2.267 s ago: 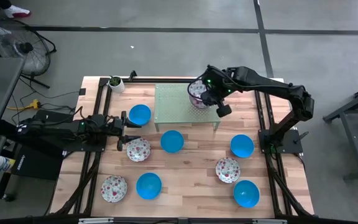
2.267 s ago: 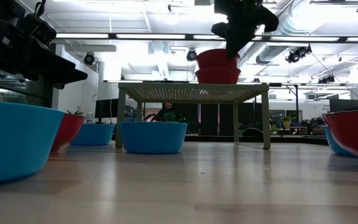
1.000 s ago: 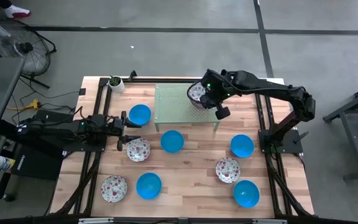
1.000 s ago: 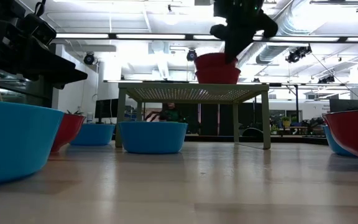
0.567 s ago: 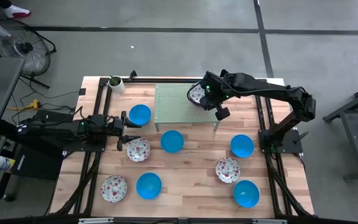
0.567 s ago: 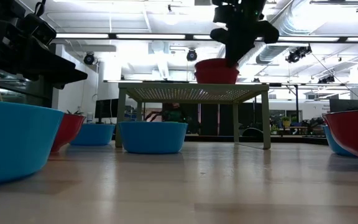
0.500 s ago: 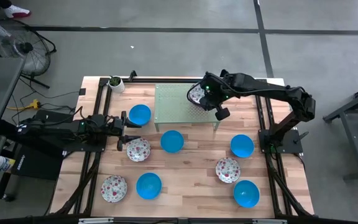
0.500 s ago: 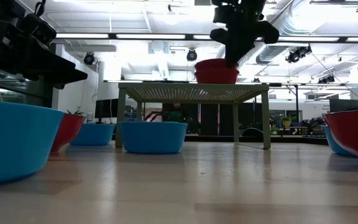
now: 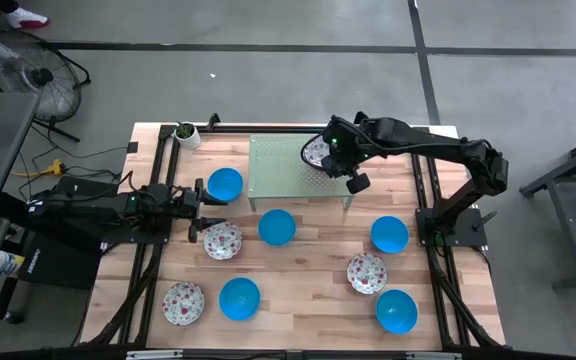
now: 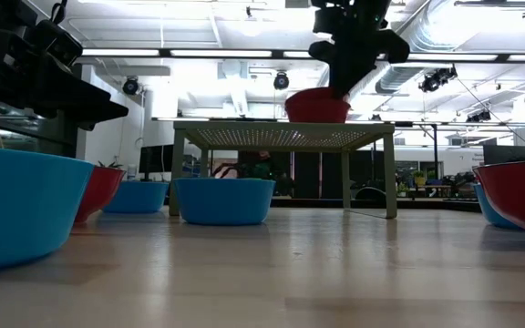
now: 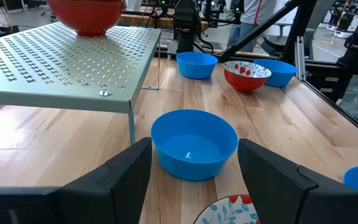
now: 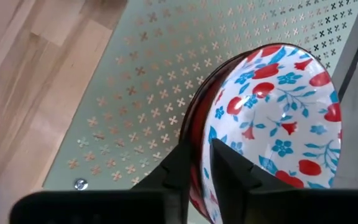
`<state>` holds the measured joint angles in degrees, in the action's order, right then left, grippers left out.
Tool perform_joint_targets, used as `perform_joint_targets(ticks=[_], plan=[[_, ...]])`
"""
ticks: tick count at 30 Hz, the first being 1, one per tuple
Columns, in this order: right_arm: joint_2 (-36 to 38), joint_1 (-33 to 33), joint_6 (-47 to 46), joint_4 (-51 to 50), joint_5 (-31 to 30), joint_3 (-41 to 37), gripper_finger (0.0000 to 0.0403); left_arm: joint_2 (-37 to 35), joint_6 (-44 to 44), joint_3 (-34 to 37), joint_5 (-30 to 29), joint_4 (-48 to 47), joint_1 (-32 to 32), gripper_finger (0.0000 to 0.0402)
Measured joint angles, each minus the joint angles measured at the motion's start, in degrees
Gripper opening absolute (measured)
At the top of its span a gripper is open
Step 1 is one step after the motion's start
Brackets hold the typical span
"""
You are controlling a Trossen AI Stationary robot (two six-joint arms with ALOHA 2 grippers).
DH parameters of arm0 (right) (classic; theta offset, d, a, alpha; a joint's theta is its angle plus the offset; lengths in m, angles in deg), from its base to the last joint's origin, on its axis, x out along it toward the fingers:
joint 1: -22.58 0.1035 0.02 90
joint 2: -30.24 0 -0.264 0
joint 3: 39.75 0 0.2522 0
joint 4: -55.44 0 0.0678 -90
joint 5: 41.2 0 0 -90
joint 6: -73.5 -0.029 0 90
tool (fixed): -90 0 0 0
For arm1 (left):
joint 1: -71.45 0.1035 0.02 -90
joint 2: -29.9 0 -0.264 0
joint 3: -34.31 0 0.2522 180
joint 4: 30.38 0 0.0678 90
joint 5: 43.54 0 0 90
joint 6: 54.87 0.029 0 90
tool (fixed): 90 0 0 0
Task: Pick & Place Mini bowls
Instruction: Stack the red bowl on top of the red bowl on the shelf
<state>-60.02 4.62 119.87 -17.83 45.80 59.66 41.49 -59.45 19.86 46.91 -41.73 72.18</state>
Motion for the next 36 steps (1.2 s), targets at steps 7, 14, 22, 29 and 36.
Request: perform_joint_targets(ticks=[7, 14, 22, 29, 36], plan=[[0.64, 0.03, -1.33, -0.27, -0.33, 0.00, 0.0070, 0.00, 0.00, 0.00, -0.02, 0.00, 0.02, 0.0234], [3.82, 0.13, -1.37, -0.65, 0.07, 0.02, 0.0071, -0.02, 0.01, 0.00, -0.02, -0.02, 0.01, 0.0234], [8.25, 0.63, -9.89, -0.06, 8.28, -0.87, 0.0060, -0.01, 0.00, 0.00, -0.01, -0.02, 0.01, 0.0234], [18.12, 0.67, -15.63, 17.01, 6.51, -16.02, 0.0008, -0.02, 0.00, 0.00, 0.00, -0.02, 0.00, 0.0234], [28.69, 0.74, -24.23, 36.10, 2.39, -31.03, 0.0001, -0.02, 0.02, 0.00, 0.00, -0.02, 0.02, 0.0234]])
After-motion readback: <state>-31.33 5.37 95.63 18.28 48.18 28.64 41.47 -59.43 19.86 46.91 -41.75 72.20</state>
